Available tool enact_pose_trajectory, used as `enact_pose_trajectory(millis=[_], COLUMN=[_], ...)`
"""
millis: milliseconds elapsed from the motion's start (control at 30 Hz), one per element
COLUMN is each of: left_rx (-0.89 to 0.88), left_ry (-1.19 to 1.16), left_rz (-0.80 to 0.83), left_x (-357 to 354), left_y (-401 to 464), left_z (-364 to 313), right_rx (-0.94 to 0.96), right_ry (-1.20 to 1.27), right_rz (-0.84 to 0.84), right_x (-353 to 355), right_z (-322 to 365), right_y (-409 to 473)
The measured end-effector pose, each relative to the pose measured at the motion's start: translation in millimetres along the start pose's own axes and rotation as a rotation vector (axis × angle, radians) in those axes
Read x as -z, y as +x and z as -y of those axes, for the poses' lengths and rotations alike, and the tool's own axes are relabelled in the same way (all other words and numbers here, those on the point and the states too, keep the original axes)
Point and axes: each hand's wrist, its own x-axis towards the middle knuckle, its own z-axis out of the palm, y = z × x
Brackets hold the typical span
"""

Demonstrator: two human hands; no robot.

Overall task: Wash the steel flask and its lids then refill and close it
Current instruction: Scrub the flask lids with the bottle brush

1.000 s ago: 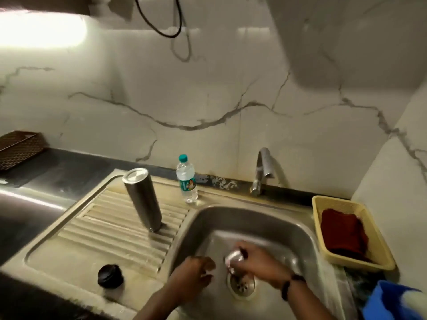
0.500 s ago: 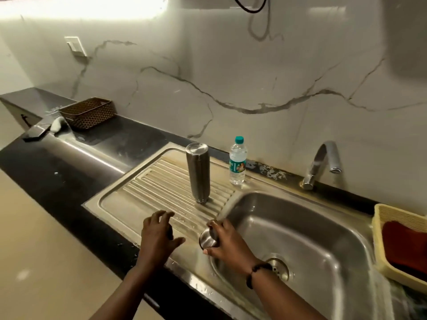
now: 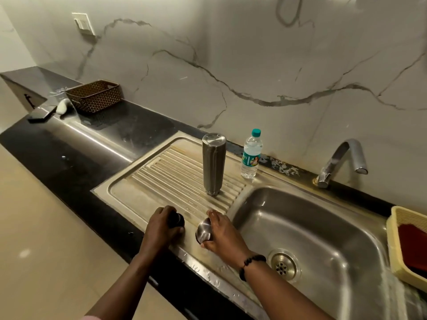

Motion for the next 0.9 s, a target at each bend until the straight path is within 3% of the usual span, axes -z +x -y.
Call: enact_pose_trajectory(millis=[200,400,633,767,900], left_rx=[0.044,0.098,0.147,0.146,0.157], left_ry=[-0.148,-0.159,-0.225,-0.371,-0.696], left_rz=[-0.118,-0.124,-0.099,-0.053,0.026], left_x=[7.5,17.0,23.2,27.9,32.4], left_y=[-6.2,-11.7,-19.0,-23.1,-22.5], left_z=[-10.9,-13.6,-12.3,-25.9,-49.4], right_rx=[0.075,0.113,0.089,0.014,-0.011], right_ry=[-0.071,-0.118,-0.139,0.024,0.287], right_rz=[-0.039,-0.045,0.078,0.129,-0.024], right_x=[-10.2,-18.6,-30.3,-15.2,22.6], right_z=[3.6,5.6,-3.4,-2.2,3.6], right_y=[12.1,17.3,17.5,11.5,2.3])
